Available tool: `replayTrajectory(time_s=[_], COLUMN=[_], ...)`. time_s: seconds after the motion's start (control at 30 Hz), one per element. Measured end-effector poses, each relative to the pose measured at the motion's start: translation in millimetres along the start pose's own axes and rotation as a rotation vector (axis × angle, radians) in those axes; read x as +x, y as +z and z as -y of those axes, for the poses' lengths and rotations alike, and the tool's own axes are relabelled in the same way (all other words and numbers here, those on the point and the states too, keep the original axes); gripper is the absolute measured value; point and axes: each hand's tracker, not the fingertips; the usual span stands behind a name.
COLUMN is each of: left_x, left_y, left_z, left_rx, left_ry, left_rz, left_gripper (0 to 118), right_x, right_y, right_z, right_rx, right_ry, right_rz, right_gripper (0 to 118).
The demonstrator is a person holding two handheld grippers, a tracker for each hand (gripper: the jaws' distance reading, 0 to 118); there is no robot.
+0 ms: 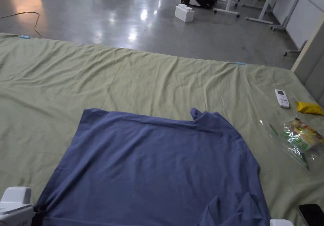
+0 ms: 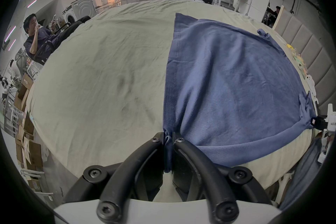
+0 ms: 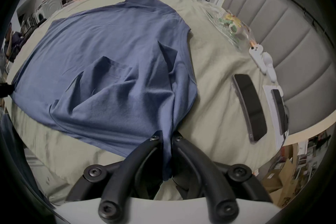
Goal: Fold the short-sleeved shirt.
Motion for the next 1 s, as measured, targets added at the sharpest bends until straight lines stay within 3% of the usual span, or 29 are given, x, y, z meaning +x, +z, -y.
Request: replayTrajectory(time_s=[0.27, 0.4, 0.53, 0.57, 0.67, 0.8, 1.0], left_x=[-3.7, -2.1, 3.7, 4.5, 16.7, -7.1, 21.9], left_y=[5.1, 3.8, 3.9, 7.8, 1.0, -42.1, -68.3], left_z=[-6.8, -6.9, -31.0, -72.8, -100.8, -137.8, -164.3], left_rx=[0.084, 0.132, 0.175, 0.186, 0.2, 0.208, 0.165], left_ry=[0.027, 0.035, 0.018, 0.012, -0.001, 0.013, 0.026], left_rz=[0.018, 0.03, 0.03, 0.027, 0.03, 0.028, 0.002], left_gripper=[8, 8, 8, 8, 8, 8, 8], right_x=[3.6, 11.4, 18.6, 19.2, 21.3, 23.5, 26.8], right_y=[19.0, 25.5, 27.2, 25.8, 14.6, -9.6, -54.4], right_z=[-6.4, -22.7, -51.5, -60.8, -88.2, -124.9, -168.1], right_rx=[0.021, 0.067, 0.13, 0.136, 0.173, 0.174, 0.164], right_ry=[-0.013, -0.066, -0.114, -0.112, -0.142, -0.168, -0.19], right_rz=[-0.014, -0.039, -0.044, -0.044, -0.038, -0.041, -0.037], right_gripper=[7, 7, 7, 7, 7, 7, 7])
